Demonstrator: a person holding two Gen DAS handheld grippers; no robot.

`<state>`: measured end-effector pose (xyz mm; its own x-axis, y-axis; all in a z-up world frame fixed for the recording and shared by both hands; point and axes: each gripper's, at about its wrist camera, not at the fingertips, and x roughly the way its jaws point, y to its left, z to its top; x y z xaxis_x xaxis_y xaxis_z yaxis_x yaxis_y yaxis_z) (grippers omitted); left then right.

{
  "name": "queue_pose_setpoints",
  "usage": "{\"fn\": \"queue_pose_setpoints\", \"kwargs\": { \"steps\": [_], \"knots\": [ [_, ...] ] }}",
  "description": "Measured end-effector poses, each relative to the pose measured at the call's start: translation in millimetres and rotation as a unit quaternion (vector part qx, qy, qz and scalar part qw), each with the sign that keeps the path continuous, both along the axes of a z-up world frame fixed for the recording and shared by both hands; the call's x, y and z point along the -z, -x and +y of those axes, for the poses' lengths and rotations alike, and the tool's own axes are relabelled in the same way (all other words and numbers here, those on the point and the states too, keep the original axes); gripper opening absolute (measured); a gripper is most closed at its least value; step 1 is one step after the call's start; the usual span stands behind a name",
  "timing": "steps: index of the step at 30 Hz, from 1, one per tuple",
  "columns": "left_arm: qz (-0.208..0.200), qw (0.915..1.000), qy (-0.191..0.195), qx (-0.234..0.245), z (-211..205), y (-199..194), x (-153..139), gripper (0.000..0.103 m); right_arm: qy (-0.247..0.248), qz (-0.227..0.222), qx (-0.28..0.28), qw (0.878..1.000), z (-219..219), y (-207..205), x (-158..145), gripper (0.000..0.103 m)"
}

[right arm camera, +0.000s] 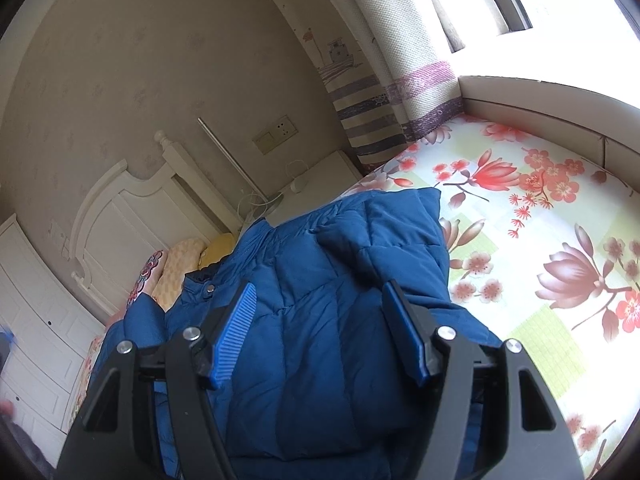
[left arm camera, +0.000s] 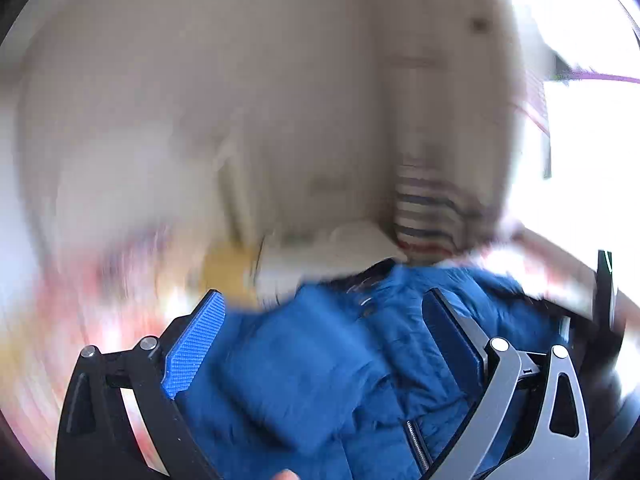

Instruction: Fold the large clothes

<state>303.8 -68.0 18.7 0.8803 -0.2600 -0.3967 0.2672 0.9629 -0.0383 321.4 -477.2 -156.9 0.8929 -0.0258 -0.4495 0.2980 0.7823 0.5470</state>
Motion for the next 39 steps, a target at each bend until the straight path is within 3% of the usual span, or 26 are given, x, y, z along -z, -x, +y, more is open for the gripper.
{"fn": "queue_pose_setpoints", "kwargs": {
  "steps": [2, 6, 12, 16, 20, 22, 25, 26, 28, 32, 34, 35, 37, 39],
  "knots": [
    [0.059, 0.9935, 0.059, -0.078, 56, -12, 24, 0.097, 0.004, 0.002, -0.002, 1.000, 2, -1, 0, 0.065],
    [0.121, 0.9778, 0.040, -0.167, 90, -24, 76, 0.097, 0.017, 0.008, -0.008, 1.000, 8, -5, -3, 0.065],
    [0.207, 0.9615, 0.045, -0.175, 102, -40, 132, 0.097, 0.028, 0.020, -0.009, 0.999, 12, -10, -3, 0.065],
    [0.201, 0.9586, 0.069, -0.190, 117, -37, 134, 0.097, 0.049, 0.034, -0.009, 0.998, 19, -15, -5, 0.065],
    [0.200, 0.9491, 0.102, -0.220, 136, -41, 138, 0.097, 0.134, 0.020, -0.043, 0.990, 56, -17, -25, 0.065],
    [0.193, 0.9431, 0.132, -0.237, 149, -35, 139, 0.097, 0.177, 0.011, -0.105, 0.979, 97, -22, -37, 0.068],
    [0.182, 0.9339, 0.161, -0.262, 166, -31, 137, 0.097, 0.271, 0.016, -0.211, 0.939, 180, -33, -50, 0.073],
    [0.178, 0.9303, 0.170, -0.272, 172, -28, 137, 0.097, 0.305, 0.016, -0.244, 0.921, 209, -35, -51, 0.073],
    [0.169, 0.9254, 0.183, -0.285, 179, -25, 136, 0.097, 0.337, 0.013, -0.295, 0.894, 253, -38, -49, 0.074],
    [0.159, 0.9243, 0.183, -0.294, 182, -23, 135, 0.097, 0.389, 0.030, -0.342, 0.855, 313, -56, -34, 0.075],
    [0.162, 0.9253, 0.178, -0.294, 181, -25, 134, 0.097, 0.392, 0.059, -0.346, 0.850, 321, -72, -21, 0.075],
    [0.164, 0.9252, 0.178, -0.292, 181, -26, 135, 0.097, 0.392, 0.079, -0.339, 0.852, 321, -81, -13, 0.070],
    [0.168, 0.9244, 0.180, -0.291, 183, -27, 137, 0.097, 0.370, 0.091, -0.339, 0.860, 312, -87, -7, 0.055],
    [0.171, 0.9234, 0.183, -0.291, 184, -28, 138, 0.097, 0.332, 0.073, -0.348, 0.874, 299, -81, -16, 0.025]
  ]
}}
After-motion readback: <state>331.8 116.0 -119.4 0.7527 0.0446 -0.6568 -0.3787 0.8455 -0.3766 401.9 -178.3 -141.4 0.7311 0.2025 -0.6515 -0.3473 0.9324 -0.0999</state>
